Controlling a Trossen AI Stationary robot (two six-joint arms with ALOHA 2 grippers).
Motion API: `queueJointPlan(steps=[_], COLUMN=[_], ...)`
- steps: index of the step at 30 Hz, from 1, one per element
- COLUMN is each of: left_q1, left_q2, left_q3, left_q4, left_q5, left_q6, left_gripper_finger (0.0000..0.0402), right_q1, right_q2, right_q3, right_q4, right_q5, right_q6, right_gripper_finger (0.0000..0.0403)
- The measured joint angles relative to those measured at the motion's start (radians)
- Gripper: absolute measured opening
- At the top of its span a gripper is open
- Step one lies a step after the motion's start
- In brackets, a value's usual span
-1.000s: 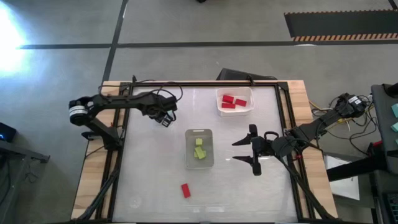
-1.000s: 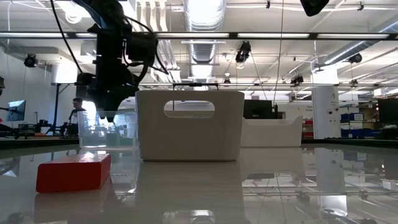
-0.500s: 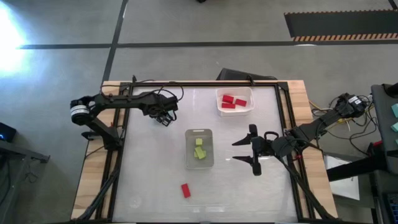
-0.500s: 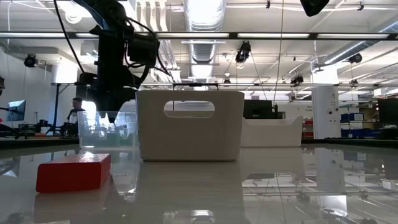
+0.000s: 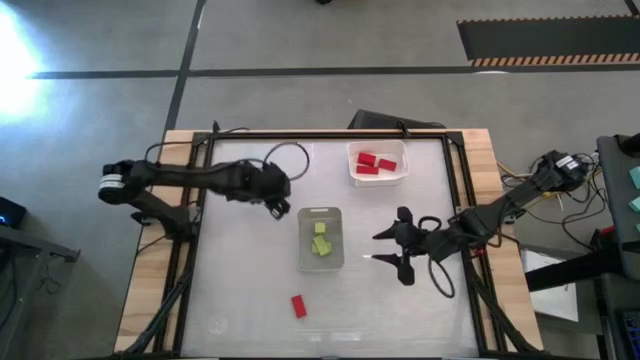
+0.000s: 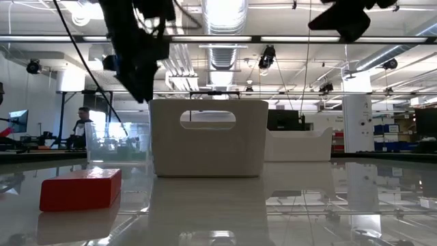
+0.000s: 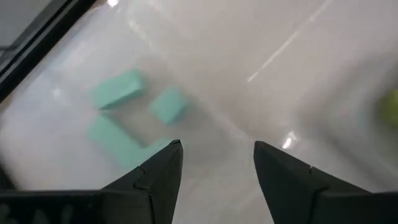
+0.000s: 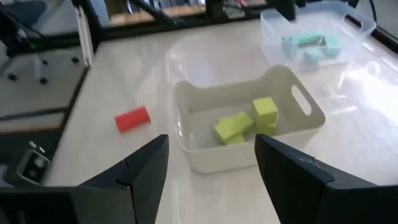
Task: Sort & place blocks by color
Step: Put the red block into the white bin
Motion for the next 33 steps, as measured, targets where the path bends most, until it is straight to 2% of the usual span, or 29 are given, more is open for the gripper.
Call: queueJointPlan(steps=[6, 13, 15, 19, 23, 27, 33], left_q1=[-0.207, -0.470, -0.545, -0.665, -0.733, -0.755, -0.755], left_q2=[-0.002, 0.015, 0.015, 0.019, 0.052, 0.129, 0.265], left_q3=[0.083, 0.166, 0.170, 0.152, 0.154, 0.177, 0.194], left_q4=[0.006, 0.061, 0.114, 0.366, 0.543, 0.556, 0.537], left_q5=[0.009, 0.093, 0.120, 0.144, 0.129, 0.107, 0.149], left_q6=[-0.034, -0.034, -0.034, -0.025, 0.024, 0.040, 0.228], left_gripper_finger=[0.0182, 0.0182, 0.0182, 0.0182, 0.0182, 0.0182, 0.0183], right_q1=[0.000, 0.000, 0.000, 0.000, 0.000, 0.000, 0.000], right_q2=[0.034, 0.009, -0.001, -0.015, -0.017, -0.017, -0.018], right_q3=[0.000, 0.002, 0.003, 0.003, 0.003, 0.003, 0.003], right_q4=[-0.017, -0.028, -0.025, -0.025, -0.026, -0.030, -0.030], right_q5=[0.001, 0.002, 0.003, 0.003, 0.003, 0.003, 0.002], right_q6=[-0.053, -0.128, -0.138, -0.157, -0.172, -0.173, -0.173], right_gripper_finger=[0.0228, 0.0228, 0.0228, 0.0228, 0.0228, 0.0228, 0.0228])
